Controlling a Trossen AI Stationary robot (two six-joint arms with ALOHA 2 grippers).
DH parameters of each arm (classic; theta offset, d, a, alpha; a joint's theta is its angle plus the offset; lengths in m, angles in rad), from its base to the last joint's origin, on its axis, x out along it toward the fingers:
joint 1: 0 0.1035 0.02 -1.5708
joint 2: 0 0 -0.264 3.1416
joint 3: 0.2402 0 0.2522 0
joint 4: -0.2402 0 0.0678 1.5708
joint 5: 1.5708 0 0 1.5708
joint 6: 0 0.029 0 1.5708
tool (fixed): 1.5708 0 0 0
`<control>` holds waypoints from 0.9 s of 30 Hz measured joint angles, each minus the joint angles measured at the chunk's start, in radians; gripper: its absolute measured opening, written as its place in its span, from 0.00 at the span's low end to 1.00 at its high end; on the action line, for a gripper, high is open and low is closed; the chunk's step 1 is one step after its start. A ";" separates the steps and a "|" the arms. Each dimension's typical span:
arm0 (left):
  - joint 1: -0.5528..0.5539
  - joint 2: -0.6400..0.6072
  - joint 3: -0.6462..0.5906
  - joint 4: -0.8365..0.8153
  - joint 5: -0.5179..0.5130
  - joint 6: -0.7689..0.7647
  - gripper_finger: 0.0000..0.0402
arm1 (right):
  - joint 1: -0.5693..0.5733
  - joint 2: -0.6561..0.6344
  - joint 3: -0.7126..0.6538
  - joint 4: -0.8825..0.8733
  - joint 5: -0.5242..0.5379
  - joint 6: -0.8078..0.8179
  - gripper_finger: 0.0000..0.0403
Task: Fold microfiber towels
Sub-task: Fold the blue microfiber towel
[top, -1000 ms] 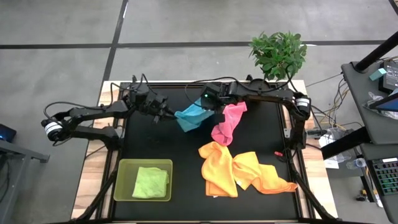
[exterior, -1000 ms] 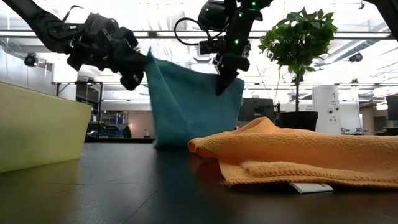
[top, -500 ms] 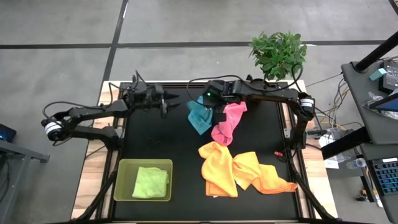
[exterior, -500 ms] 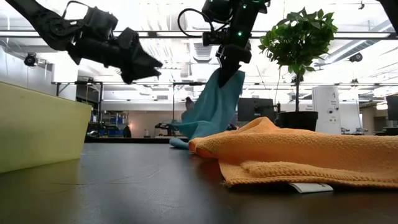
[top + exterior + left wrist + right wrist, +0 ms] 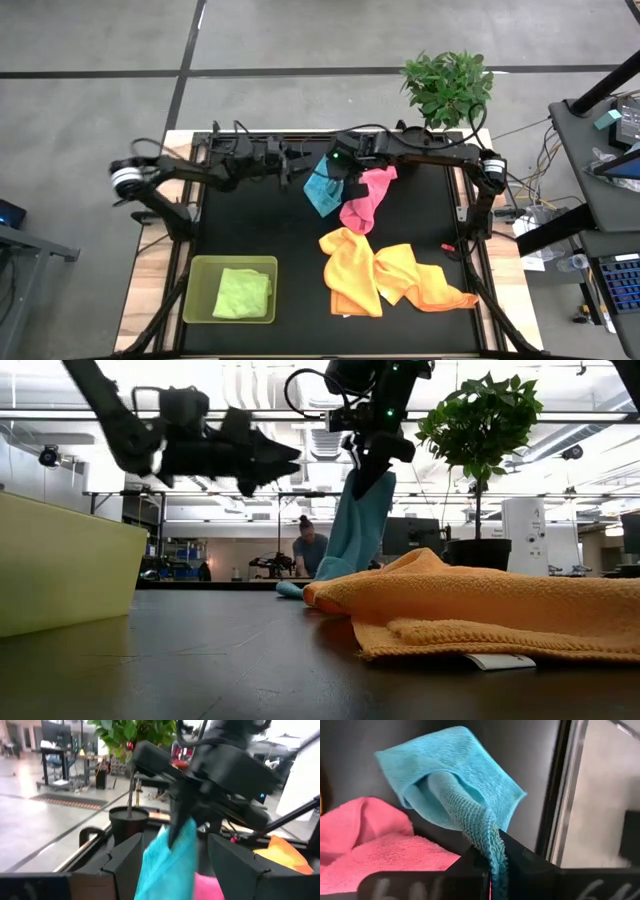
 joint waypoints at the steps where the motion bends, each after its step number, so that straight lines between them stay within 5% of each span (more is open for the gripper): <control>1: -0.002 0.037 0.012 0.039 0.011 0.000 0.52 | 0.008 0.000 -0.003 -0.001 -0.001 -0.005 0.02; 11: -0.047 0.268 0.105 0.137 0.068 -0.004 0.52 | 0.084 0.000 -0.072 -0.056 -0.003 0.021 0.02; 17: -0.071 0.282 0.095 0.104 0.072 -0.004 0.52 | 0.117 -0.010 -0.130 -0.210 -0.005 0.202 0.02; 23: -0.076 0.278 0.091 0.055 0.072 -0.030 0.52 | 0.147 -0.059 -0.272 -0.213 -0.168 0.341 0.02; 27: -0.080 0.278 0.092 -0.028 0.072 -0.032 0.52 | 0.174 -0.125 -0.399 -0.129 -0.182 0.441 0.02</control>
